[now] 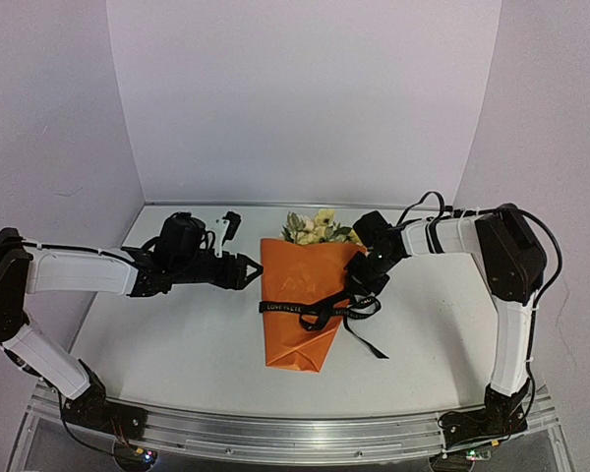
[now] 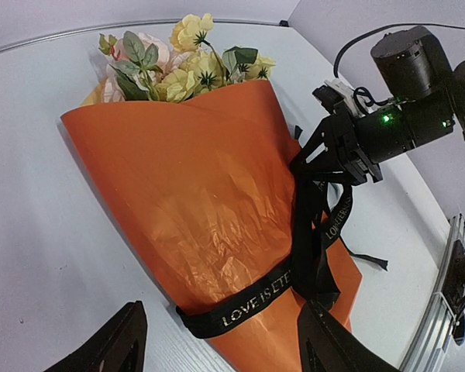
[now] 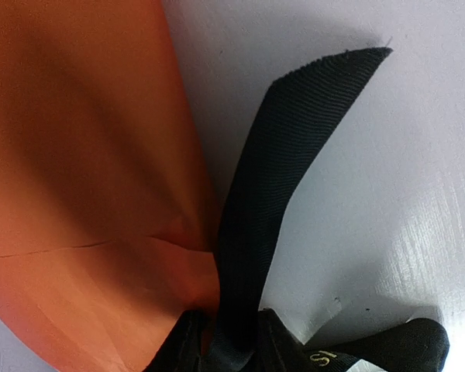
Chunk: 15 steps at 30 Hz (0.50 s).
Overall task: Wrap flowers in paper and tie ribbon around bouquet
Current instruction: Cross the ribbon over the folded bouquet.
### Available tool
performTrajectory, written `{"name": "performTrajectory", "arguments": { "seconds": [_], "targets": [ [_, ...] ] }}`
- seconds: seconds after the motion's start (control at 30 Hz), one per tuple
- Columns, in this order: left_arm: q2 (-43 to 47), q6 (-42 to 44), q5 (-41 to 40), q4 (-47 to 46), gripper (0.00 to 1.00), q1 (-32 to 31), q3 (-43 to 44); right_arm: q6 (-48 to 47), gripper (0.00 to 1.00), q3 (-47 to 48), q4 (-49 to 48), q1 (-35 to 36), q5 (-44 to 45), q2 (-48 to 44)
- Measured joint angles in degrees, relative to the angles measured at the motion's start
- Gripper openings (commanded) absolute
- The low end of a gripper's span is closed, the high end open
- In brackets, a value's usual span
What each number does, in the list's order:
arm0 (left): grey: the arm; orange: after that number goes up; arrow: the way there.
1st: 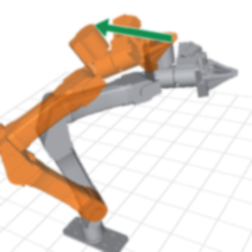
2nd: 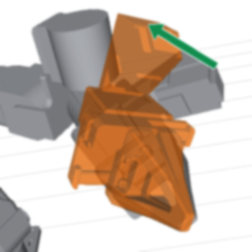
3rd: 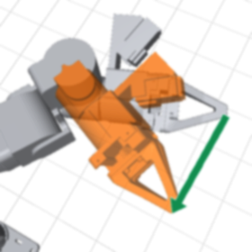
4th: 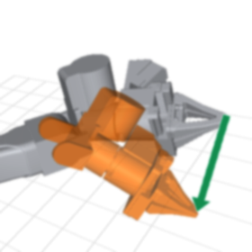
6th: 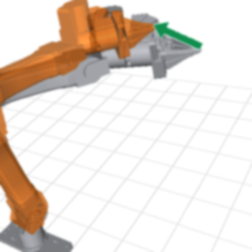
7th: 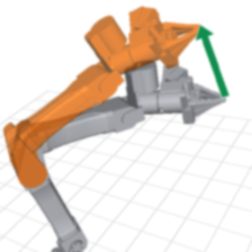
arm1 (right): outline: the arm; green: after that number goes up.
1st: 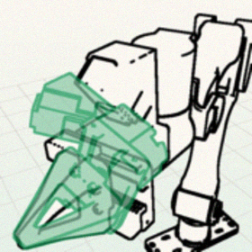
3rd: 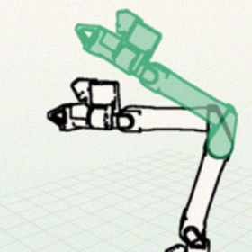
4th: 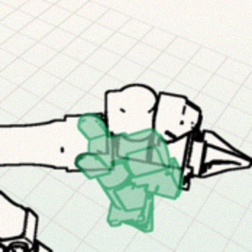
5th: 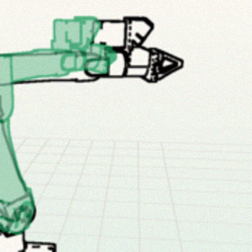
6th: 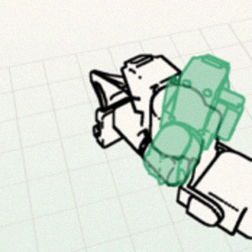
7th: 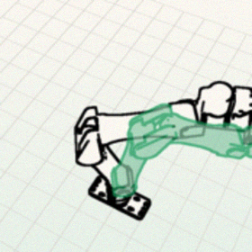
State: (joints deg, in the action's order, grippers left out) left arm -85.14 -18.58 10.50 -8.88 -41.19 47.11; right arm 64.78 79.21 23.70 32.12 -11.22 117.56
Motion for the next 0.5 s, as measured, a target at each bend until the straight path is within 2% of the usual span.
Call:
{"name": "performTrajectory", "arguments": {
  "seconds": [0.4,0.5],
  "targets": [
    [-1.3,3.7,-0.2,3.1,0.64,0.0,0.8,-0.4,0.25,-1.1,-1.4,0.0,-0.2,-2.3],
    [-1.7,4.1,-0.2,3.6,0.64,0.0,1.0,-0.6,0.23,-1.4,-1.7,0.0,-0.2,-3.4]
  ]
}}
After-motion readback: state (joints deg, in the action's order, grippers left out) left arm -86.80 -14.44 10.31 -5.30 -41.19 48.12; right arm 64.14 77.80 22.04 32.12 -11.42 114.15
